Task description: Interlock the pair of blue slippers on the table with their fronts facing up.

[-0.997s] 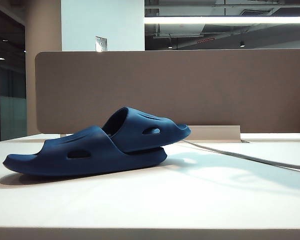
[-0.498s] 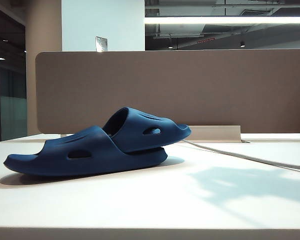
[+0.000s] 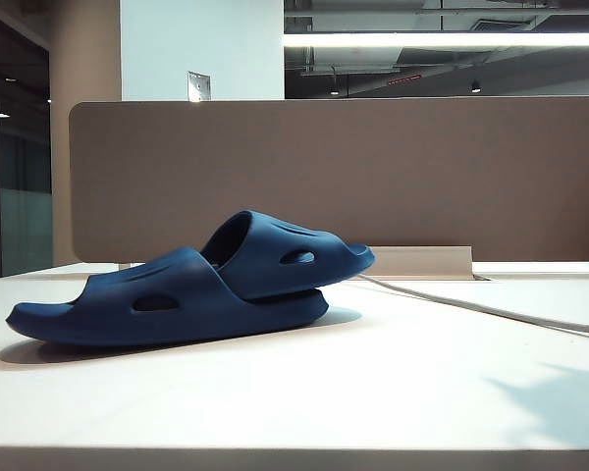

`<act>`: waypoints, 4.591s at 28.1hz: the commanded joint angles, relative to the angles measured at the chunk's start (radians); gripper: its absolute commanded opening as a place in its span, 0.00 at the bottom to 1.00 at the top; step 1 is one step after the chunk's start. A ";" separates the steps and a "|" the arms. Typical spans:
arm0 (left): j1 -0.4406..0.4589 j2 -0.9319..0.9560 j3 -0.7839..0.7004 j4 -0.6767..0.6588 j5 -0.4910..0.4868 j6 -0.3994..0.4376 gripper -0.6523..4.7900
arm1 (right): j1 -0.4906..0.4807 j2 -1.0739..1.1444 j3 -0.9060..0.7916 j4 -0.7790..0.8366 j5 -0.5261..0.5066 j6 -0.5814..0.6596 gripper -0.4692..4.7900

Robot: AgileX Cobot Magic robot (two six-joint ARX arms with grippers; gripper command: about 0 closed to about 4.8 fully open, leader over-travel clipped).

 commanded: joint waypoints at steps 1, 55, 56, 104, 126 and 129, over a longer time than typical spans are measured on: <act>-0.001 -0.003 -0.004 -0.018 -0.063 0.017 0.53 | 0.001 -0.055 -0.097 0.085 0.007 0.040 0.58; -0.001 -0.252 -0.671 0.431 -0.105 -0.006 0.11 | 0.002 -0.243 -1.010 0.912 0.064 0.160 0.09; -0.001 -0.252 -0.672 0.432 -0.106 0.002 0.11 | 0.002 -0.243 -1.022 0.929 0.064 0.160 0.09; 0.000 -0.252 -0.765 0.334 -0.183 0.082 0.11 | 0.002 -0.243 -1.076 0.701 0.131 0.003 0.09; 0.000 -0.253 -0.765 0.334 -0.190 0.082 0.11 | 0.003 -0.562 -1.075 0.703 0.130 0.003 0.09; 0.000 -0.253 -0.765 0.334 -0.190 0.082 0.11 | -0.029 -0.564 -1.075 0.703 0.130 0.003 0.09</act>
